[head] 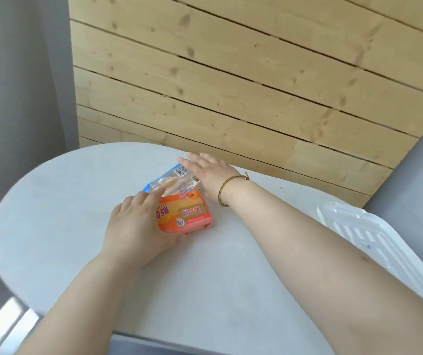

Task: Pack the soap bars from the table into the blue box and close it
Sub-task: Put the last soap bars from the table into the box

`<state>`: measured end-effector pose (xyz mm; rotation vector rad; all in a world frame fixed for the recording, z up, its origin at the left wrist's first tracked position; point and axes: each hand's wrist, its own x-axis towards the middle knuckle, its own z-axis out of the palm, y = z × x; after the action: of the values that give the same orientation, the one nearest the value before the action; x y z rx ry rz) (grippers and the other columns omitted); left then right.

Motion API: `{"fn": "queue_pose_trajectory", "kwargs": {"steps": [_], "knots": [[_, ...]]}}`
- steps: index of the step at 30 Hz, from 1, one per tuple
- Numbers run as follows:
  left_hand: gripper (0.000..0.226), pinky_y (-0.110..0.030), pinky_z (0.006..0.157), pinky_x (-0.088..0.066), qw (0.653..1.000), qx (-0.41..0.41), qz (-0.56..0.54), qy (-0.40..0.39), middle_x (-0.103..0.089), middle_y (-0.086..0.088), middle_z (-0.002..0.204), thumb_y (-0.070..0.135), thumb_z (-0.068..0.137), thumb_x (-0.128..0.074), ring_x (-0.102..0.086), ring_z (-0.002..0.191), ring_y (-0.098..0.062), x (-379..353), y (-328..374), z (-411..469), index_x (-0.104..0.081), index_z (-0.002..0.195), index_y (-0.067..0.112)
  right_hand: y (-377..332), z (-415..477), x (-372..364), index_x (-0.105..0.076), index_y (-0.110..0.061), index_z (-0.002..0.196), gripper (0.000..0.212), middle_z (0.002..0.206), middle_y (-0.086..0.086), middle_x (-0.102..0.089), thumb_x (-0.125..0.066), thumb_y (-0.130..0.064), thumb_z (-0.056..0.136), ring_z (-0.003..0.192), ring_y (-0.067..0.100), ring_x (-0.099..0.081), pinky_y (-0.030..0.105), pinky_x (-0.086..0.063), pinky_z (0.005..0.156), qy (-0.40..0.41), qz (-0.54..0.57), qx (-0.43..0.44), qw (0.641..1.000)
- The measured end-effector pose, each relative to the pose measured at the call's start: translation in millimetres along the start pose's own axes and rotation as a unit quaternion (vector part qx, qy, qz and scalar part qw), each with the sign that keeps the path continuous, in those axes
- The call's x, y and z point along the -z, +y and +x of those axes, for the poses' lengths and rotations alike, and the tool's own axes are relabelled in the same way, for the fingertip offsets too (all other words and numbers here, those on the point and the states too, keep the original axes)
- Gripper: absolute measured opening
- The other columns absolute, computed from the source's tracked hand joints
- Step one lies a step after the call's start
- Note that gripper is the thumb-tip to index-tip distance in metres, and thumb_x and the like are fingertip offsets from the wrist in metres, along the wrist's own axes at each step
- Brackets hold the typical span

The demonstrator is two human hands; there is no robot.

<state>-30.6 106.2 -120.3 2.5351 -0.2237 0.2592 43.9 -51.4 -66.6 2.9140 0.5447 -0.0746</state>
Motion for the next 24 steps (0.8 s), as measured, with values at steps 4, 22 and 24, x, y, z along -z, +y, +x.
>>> {"fn": "queue_pose_trajectory", "kwargs": {"steps": [4,22,24], "knots": [[0.092,-0.028,0.095,-0.029,0.997,0.004,0.071,-0.020,-0.047,0.000,0.118,0.056,0.063,-0.066,-0.041,0.116,-0.021,5,3,2,-0.023,0.138,0.026,-8,18,-1,0.004,-0.029,0.145,0.089,0.157,-0.003,0.001,-0.039,0.012,0.080,0.144,0.020,0.005,0.032,0.000,0.116,-0.023,-0.072,0.047,0.996],[0.055,-0.020,0.051,-0.033,0.997,0.045,-0.044,0.046,-0.044,0.013,0.078,0.054,0.055,-0.068,-0.050,0.071,-0.015,43,-11,-13,-0.054,0.101,0.027,0,2,9,-0.033,-0.018,0.106,0.054,0.073,-0.002,-0.048,-0.067,-0.035,0.067,0.058,0.017,-0.049,0.026,-0.038,0.050,-0.148,0.079,-0.122,0.978],[0.052,-0.019,0.051,-0.033,0.997,0.034,-0.056,0.037,-0.045,0.013,0.079,0.053,0.055,-0.068,-0.049,0.069,-0.013,43,-3,-15,-0.053,0.099,0.028,11,-13,8,-0.033,-0.020,0.098,0.052,0.079,-0.002,-0.052,-0.069,-0.039,0.066,0.066,0.018,-0.053,0.030,-0.043,0.057,-0.109,0.155,-0.140,0.972]]}}
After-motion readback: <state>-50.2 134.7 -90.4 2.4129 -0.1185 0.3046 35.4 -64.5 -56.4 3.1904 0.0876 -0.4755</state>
